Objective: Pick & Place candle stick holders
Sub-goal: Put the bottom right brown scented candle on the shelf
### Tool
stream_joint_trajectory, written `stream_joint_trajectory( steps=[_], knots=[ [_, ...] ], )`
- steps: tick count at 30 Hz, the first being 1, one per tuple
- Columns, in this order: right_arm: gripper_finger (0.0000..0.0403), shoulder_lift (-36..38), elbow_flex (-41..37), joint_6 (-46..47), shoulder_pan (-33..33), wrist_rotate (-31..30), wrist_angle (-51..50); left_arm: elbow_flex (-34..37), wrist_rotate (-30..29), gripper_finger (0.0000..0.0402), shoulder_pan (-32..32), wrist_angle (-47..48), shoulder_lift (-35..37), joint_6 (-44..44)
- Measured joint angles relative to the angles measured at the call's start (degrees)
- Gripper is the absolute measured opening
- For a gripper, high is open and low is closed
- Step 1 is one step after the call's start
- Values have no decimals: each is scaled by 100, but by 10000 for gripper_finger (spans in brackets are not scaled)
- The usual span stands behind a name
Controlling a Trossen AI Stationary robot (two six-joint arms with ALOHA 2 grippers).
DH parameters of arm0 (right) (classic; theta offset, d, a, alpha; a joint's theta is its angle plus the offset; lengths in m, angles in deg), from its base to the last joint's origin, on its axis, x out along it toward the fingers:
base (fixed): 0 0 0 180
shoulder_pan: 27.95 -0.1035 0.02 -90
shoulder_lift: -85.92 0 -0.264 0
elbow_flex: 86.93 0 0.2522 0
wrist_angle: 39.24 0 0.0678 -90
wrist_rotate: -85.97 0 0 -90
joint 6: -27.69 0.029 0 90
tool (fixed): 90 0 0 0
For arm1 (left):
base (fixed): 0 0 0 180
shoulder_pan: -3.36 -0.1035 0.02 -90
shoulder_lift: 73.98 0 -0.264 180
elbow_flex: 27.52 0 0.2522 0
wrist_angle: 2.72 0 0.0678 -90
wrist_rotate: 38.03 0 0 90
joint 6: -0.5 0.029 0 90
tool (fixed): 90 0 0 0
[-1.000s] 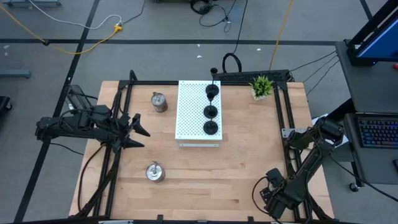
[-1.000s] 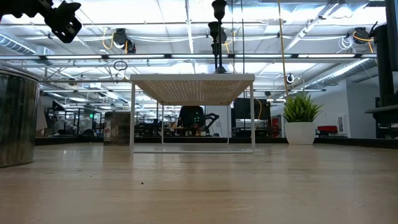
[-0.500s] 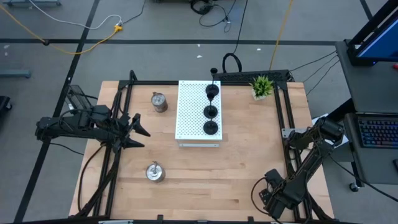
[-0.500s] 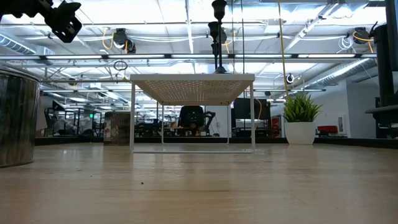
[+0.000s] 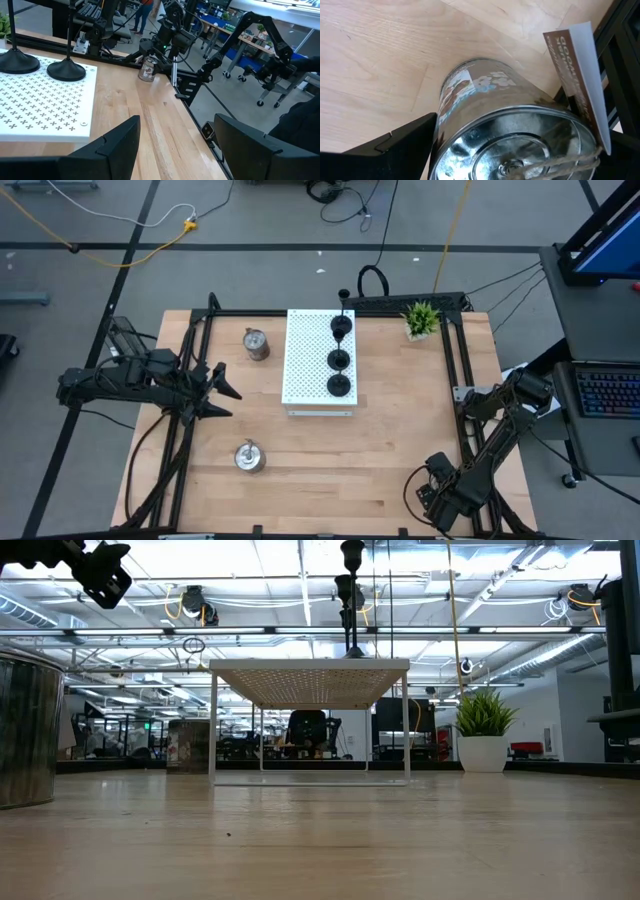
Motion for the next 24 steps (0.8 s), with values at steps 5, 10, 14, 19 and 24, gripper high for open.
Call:
stream_joint_trajectory(
  steps=[5, 10, 14, 19, 24],
  knots=[
    [400, 13, -67, -2, 0, 4, 42, 0, -1, 258, 0, 0, 1, 0],
    [400, 15, -140, -4, 2, 13, 172, 0, -2, 257, 0, -2, 2, -40],
    [400, 15, -202, -37, 2, 32, 368, 0, -2, 257, 0, -2, 0, -39],
    [400, 7, -314, -169, 2, 37, 638, -1, -2, 257, 0, -3, 1, -42],
    [400, 7, -360, -103, 2, 27, 623, 0, -4, 257, 0, -4, 0, -44]
  ],
)
